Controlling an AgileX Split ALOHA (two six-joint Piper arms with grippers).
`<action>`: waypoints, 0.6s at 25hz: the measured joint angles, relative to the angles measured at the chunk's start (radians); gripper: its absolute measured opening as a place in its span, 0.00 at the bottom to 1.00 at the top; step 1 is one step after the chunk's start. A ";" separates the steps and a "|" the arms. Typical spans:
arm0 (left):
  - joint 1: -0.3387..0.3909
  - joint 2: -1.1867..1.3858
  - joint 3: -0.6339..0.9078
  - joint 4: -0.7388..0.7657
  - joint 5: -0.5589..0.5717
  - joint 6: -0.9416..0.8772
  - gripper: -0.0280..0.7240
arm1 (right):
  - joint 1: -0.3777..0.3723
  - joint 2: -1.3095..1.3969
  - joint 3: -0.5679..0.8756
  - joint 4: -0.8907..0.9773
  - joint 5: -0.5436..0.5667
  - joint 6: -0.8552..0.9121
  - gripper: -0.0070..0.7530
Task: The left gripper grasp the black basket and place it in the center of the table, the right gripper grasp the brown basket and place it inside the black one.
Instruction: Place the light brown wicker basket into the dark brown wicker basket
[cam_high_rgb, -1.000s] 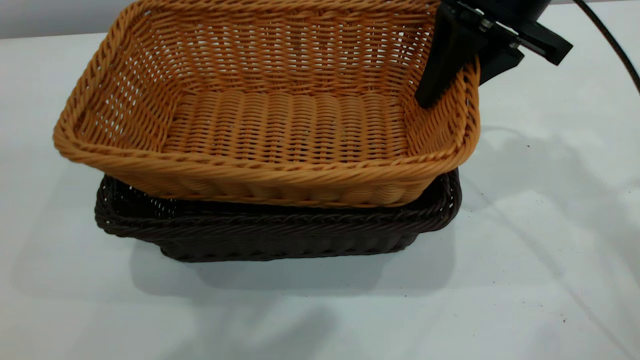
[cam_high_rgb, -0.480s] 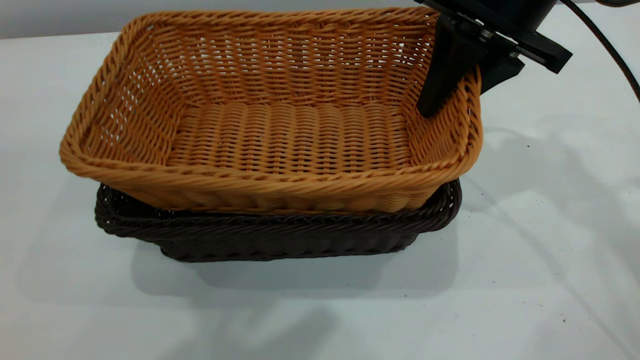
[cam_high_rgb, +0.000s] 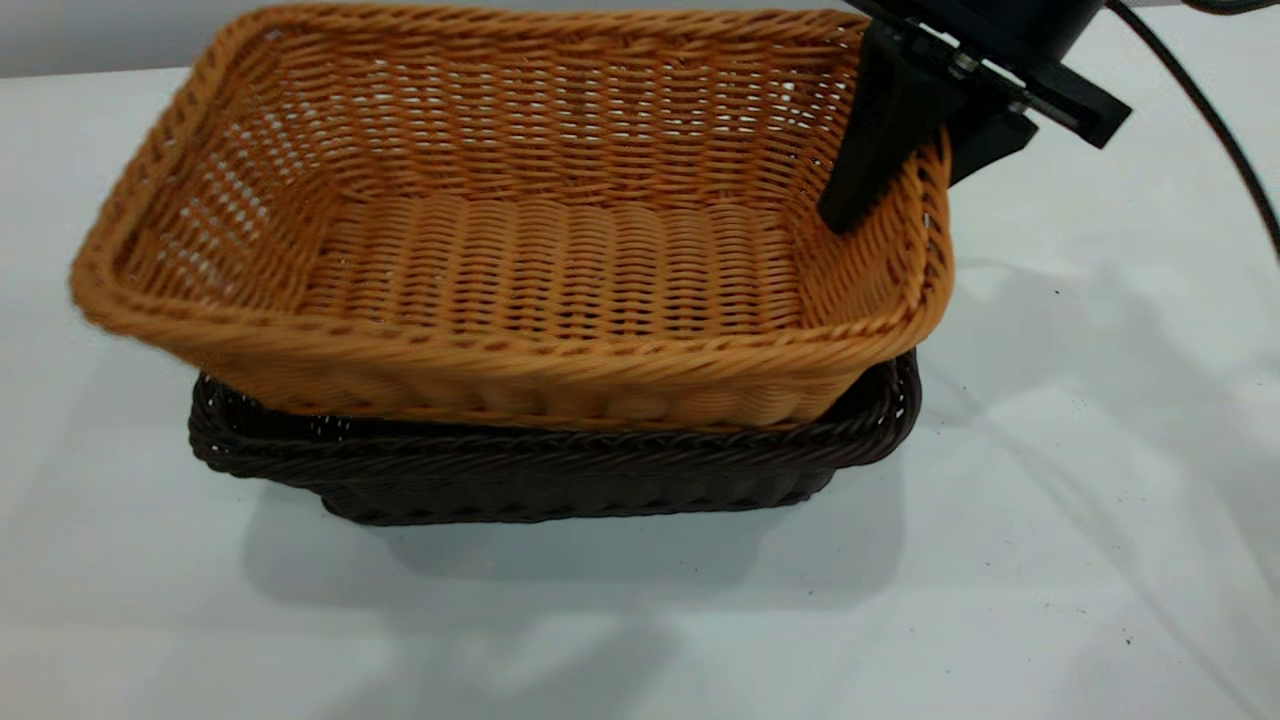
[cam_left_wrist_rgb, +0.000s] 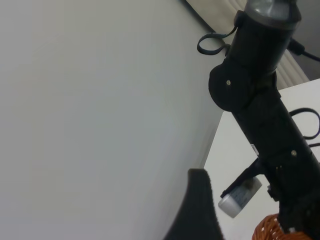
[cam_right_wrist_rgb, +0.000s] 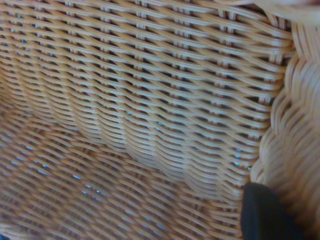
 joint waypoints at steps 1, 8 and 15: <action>0.000 0.000 0.000 0.000 0.000 -0.009 0.74 | 0.003 0.000 0.000 0.007 0.002 -0.013 0.15; 0.000 0.000 0.000 0.000 -0.001 -0.009 0.74 | 0.010 -0.001 0.000 0.026 -0.013 -0.037 0.25; 0.000 0.000 0.000 0.000 0.000 -0.009 0.74 | 0.010 -0.001 0.000 0.008 -0.029 -0.032 0.44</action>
